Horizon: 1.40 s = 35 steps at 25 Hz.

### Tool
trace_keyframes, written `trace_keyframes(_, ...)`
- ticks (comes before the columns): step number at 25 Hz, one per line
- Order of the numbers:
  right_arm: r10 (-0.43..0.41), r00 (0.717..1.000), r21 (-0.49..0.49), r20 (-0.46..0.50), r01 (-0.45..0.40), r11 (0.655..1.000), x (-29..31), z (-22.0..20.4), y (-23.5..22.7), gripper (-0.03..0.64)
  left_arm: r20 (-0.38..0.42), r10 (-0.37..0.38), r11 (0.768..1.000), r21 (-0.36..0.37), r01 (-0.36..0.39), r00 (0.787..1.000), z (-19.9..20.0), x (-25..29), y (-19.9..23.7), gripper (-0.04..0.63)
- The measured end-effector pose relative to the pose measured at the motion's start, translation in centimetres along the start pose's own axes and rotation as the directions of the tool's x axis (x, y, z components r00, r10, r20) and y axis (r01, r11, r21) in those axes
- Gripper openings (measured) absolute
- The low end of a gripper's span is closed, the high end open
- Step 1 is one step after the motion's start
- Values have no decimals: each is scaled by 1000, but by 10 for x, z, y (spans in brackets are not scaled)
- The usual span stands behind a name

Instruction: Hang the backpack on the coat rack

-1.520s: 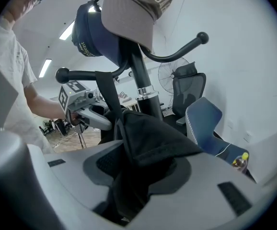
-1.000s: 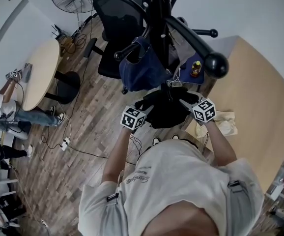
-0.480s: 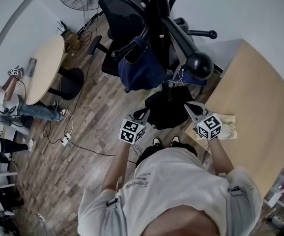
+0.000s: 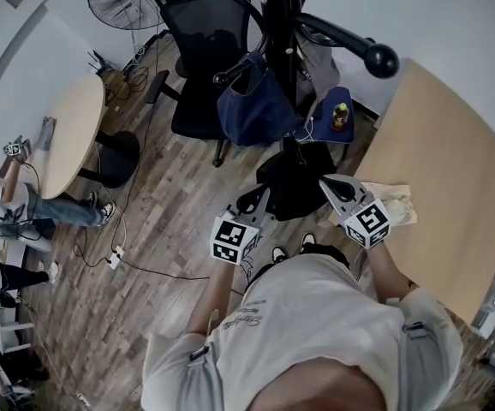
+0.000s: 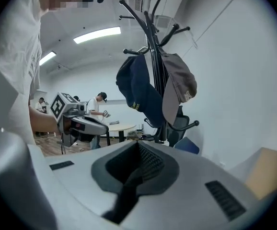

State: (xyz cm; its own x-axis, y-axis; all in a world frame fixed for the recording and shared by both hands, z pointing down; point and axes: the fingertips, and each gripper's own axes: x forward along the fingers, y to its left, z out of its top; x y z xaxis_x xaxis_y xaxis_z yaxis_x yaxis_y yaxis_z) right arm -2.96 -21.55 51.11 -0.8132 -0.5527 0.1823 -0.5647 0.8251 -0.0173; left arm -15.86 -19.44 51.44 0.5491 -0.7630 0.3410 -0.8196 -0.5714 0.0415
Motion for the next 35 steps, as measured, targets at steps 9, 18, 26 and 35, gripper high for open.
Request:
trace_keyframes(9, -72, 994, -51, 84, 76, 996, -12, 42, 20, -6, 120, -28, 999, -13, 30, 992, 36, -14, -3, 23)
trace_keyframes(18, -22, 993, -58, 120, 29, 998, -17, 60, 25, -6, 124, 20, 999, 30, -24, 992, 52, -21, -17, 23)
trace_keyframes(26, -4, 992, -59, 127, 11, 998, -19, 54, 20, -6, 104, 49, 998, 31, -52, 993, 45, -21, -21, 23)
trace_keyframes(35, 17, 995, -73, 103, -9, 997, -16, 47, 25, -6, 90, 45, 999, 21, -47, 995, 37, -20, -29, 23)
